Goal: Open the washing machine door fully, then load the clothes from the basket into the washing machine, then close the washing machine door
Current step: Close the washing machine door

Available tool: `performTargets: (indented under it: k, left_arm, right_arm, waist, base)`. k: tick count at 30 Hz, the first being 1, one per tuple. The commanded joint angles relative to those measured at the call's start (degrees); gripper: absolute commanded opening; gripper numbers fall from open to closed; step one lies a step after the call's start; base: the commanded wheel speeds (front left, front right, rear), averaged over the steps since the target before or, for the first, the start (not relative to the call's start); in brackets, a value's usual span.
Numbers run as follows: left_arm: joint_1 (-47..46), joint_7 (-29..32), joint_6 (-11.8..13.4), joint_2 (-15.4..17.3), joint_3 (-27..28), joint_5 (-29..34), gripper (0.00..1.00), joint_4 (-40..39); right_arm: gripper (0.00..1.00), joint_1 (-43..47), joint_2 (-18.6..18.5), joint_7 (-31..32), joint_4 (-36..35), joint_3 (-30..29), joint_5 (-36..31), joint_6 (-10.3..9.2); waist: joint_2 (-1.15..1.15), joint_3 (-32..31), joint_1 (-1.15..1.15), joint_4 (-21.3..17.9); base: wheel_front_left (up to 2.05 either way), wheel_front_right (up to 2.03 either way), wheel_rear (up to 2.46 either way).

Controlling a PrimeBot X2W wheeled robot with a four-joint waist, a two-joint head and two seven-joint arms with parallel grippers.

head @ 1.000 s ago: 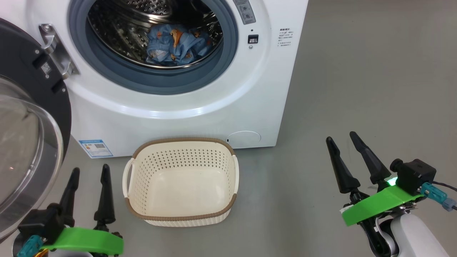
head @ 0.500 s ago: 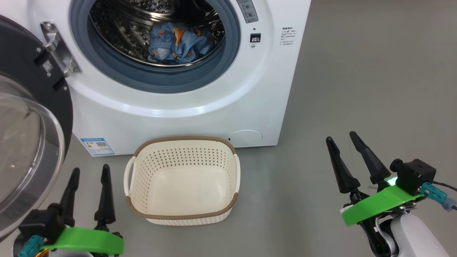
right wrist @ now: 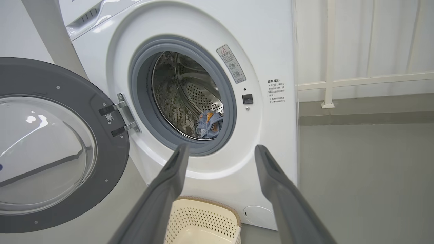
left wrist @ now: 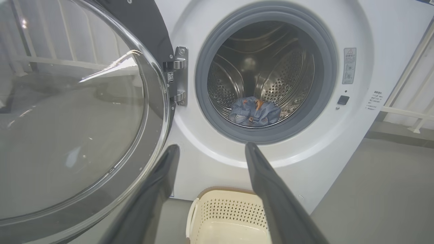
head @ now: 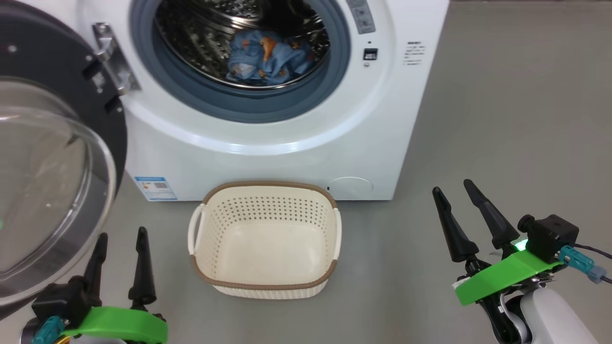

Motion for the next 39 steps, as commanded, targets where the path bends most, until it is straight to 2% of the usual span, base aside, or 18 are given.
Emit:
performTargets:
  k: [1,10,22,28,39]
  left_arm:
    - [-0.97,-0.36,0.54,0.98,2.37,0.87,1.00,-0.74]
    - [-0.24,-0.36,1.55,0.09,2.56,1.92,1.00,-0.77]
    - [0.18,-0.36,1.58,-1.25,3.27,2.25,1.00,-0.88]
    - [0.31,-0.36,1.59,-1.50,3.73,2.26,1.00,-0.70]
    - [0.61,-0.36,1.63,-1.69,3.87,2.18,1.00,-0.34]
  right_arm:
    - [1.00,0.09,-0.61,-0.27,-1.19,1.35,0.13,0.56]
    - [1.00,0.27,-0.96,-0.27,-0.59,2.35,0.65,0.56]
    - [1.00,-0.29,-0.93,-0.27,-0.37,3.07,0.96,0.56]
    - [1.00,-0.65,-0.63,-0.27,-0.08,3.68,1.07,0.56]
    - [1.00,-0.61,-0.77,-0.27,0.26,3.98,1.34,0.56]
  waist:
    - [0.00,-0.55,0.00,2.10]
    - [0.00,-1.65,0.00,9.05]
    - [0.00,-1.61,0.00,18.34]
    - [0.00,-2.08,0.00,21.03]
    - [0.00,-2.91,0.00,23.41]
  base:
    - [0.00,0.00,0.00]
    - [0.00,0.00,0.00]
    - [0.00,0.00,0.00]
    - [0.00,0.00,0.00]
    - [0.00,0.00,0.00]
